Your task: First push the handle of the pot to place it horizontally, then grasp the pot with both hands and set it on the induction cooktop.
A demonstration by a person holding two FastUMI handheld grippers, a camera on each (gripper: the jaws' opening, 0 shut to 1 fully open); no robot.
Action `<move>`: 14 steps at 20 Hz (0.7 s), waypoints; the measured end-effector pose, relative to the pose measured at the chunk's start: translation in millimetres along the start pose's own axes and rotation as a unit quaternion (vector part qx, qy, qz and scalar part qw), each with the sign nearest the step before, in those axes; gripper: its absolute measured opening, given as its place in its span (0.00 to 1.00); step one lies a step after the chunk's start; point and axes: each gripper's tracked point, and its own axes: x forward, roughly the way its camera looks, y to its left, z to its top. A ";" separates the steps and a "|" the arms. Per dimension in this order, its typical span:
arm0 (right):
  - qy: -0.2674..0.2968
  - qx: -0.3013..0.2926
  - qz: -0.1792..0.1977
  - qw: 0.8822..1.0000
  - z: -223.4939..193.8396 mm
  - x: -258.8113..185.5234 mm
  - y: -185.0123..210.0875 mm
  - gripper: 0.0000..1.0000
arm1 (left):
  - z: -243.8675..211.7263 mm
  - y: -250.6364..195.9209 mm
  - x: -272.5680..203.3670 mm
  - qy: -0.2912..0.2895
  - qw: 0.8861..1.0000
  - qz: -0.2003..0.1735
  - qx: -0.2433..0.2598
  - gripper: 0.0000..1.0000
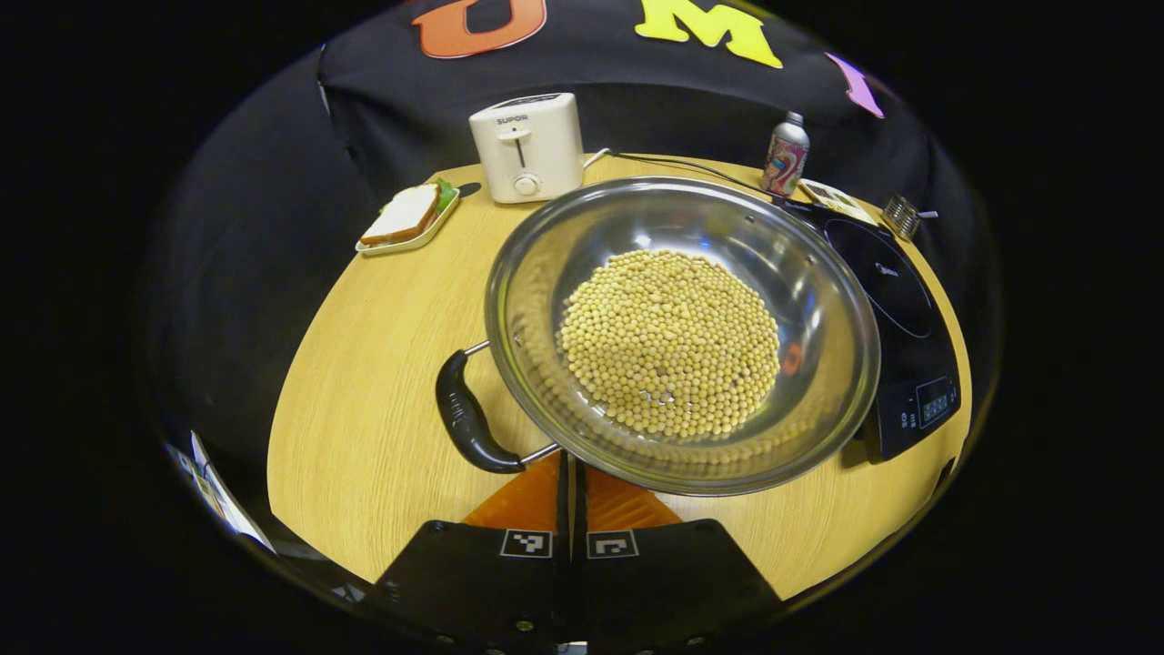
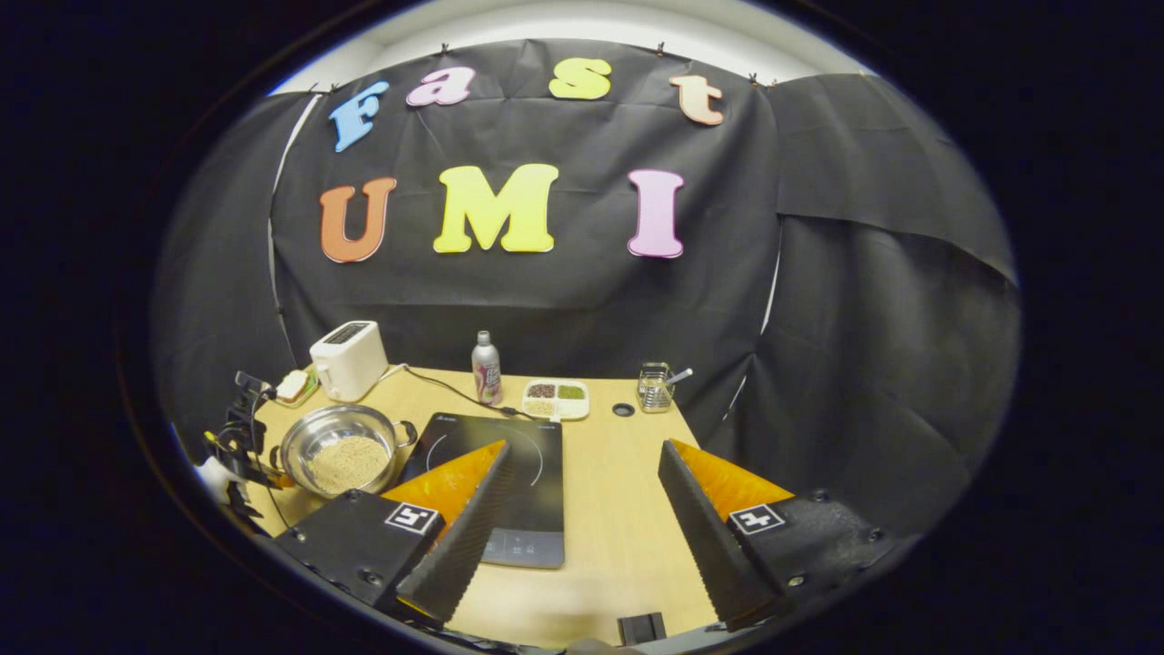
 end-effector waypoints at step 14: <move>0.004 -0.013 -0.001 1.000 0.9 0.0 9.7 1.00 | 21.4 51.1 17.7 0.002 0.998 0.023 -0.057 0.00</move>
